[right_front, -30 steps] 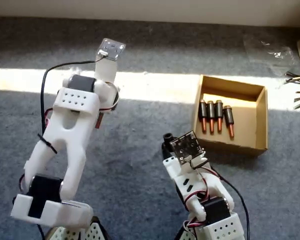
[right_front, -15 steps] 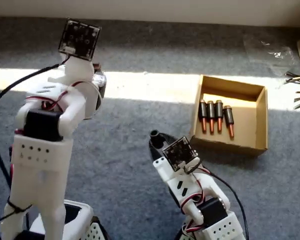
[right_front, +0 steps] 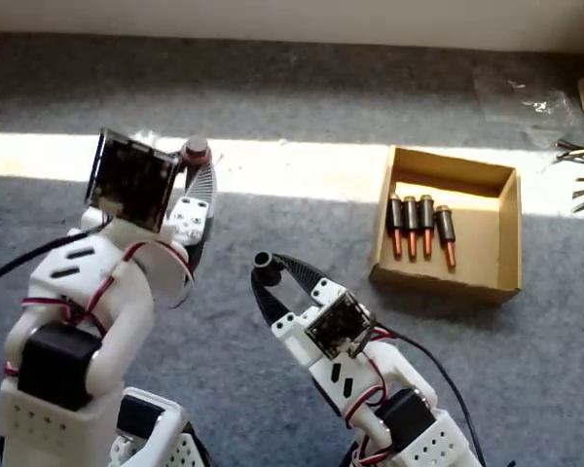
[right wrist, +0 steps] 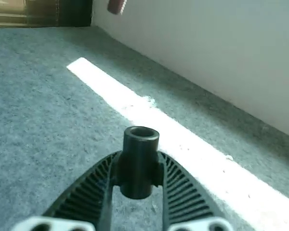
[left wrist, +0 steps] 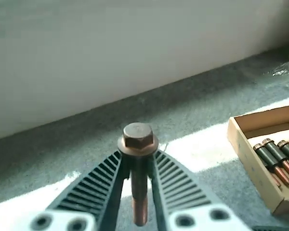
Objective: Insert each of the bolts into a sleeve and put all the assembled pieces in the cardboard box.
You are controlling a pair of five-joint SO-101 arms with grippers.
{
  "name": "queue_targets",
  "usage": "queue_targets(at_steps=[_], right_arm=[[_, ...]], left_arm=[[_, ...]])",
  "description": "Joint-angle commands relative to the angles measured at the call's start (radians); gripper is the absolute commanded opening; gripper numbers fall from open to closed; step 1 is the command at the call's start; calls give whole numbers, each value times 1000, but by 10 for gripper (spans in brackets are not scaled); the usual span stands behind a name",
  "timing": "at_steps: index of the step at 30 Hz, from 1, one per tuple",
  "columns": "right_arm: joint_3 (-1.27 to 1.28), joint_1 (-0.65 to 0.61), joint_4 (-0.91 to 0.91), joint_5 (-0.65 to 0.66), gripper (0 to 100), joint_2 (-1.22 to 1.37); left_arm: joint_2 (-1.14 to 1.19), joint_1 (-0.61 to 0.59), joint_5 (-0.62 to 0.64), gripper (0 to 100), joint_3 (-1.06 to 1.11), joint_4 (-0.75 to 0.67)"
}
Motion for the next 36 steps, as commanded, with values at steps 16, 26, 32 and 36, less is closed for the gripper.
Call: queue_targets(at_steps=[16,26,32,36], right_arm=[[107,-33,-94,-247,4,-5],[107,-31,-94,-241,4,-4],[107,-33,-94,-239,4,-4],[107,-33,-94,-239,4,-5]], left_arm=[[-360,28,186,6,239,-192],[-450,222,149,6,352,-265],[-470,226,149,6,398,-265],[-467,302,149,6,407,-278]])
